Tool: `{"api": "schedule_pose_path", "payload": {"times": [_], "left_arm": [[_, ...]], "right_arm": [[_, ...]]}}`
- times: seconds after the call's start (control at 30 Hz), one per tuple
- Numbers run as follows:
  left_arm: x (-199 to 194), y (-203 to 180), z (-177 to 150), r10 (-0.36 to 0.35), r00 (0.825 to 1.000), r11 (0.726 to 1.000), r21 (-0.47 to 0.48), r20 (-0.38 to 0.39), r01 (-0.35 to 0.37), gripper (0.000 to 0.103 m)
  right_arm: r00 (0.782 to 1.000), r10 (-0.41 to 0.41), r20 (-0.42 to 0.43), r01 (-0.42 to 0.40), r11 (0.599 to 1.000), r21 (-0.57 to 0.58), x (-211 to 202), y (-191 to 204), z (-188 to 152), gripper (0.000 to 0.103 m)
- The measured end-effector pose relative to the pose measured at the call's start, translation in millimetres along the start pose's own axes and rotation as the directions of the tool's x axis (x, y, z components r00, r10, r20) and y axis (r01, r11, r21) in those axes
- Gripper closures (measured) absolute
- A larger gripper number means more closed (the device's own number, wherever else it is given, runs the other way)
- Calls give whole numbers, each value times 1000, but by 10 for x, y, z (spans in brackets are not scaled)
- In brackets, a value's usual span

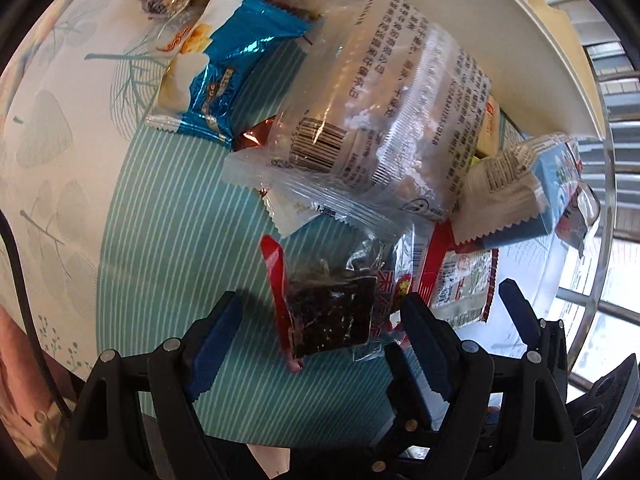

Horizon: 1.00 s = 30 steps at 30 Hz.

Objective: Organize snacks
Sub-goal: 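Grasp a dark candy packet with the left tool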

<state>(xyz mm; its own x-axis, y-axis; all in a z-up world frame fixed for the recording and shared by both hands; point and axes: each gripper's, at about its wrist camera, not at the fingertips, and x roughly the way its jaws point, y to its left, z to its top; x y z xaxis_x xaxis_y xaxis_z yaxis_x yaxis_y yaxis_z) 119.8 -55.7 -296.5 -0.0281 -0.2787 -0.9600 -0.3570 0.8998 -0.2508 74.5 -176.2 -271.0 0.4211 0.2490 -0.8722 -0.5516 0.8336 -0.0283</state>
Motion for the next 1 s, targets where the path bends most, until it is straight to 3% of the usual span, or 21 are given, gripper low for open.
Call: {"api": "schedule_pose_path", "payload": {"times": [0.2,0.33,0.57,1.0], "left_arm": [[45,-86,14,52,999,999,-12,-3,-52,29],[46,-158,45,120,993,992,-34,3,-119,50],[47,-65,85,83,996,993,-78,-13,-84,54],[-321,427,-28,101,994,988,-124,40,-95,61]], "right_arm": [[998,63,-25,-63,998,-3,97,-18,6,7],[997,70,-32,-70,997,-14,115,-10,26,8],[998,48,-46,-49,998,-29,125,-33,46,15],[996,4,-94,-7,999,-32,123,50,143,31]]}}
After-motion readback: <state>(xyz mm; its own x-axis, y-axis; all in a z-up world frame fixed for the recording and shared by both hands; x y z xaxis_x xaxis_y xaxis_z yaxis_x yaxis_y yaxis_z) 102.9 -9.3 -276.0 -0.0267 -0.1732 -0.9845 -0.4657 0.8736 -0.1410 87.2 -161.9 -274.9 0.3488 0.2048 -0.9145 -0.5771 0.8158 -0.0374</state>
